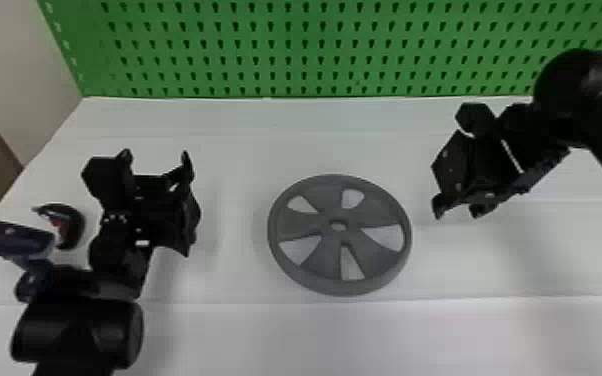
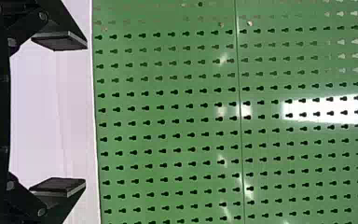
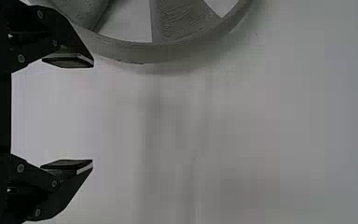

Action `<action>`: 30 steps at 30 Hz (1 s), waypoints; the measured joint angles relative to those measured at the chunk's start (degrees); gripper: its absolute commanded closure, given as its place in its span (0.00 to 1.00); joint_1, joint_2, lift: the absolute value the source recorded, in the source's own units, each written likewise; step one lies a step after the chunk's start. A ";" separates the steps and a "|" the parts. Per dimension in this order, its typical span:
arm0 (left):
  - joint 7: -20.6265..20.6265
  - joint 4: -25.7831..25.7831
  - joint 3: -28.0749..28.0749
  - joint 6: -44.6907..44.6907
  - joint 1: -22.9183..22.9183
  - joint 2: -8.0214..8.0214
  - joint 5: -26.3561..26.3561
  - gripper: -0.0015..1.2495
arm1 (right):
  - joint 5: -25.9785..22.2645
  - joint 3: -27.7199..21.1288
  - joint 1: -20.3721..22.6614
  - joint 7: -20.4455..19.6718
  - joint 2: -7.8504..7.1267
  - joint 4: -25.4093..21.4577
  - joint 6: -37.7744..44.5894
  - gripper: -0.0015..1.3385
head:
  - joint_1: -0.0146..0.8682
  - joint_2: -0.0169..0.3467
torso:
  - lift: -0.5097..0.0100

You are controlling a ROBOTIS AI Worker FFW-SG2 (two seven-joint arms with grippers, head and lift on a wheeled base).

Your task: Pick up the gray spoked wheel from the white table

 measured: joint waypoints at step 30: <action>0.01 0.00 0.11 0.00 0.00 0.00 0.43 0.20 | -10.16 1.15 -3.07 -21.26 5.14 7.27 -2.52 0.37 | 0.89 0.17 | 0.79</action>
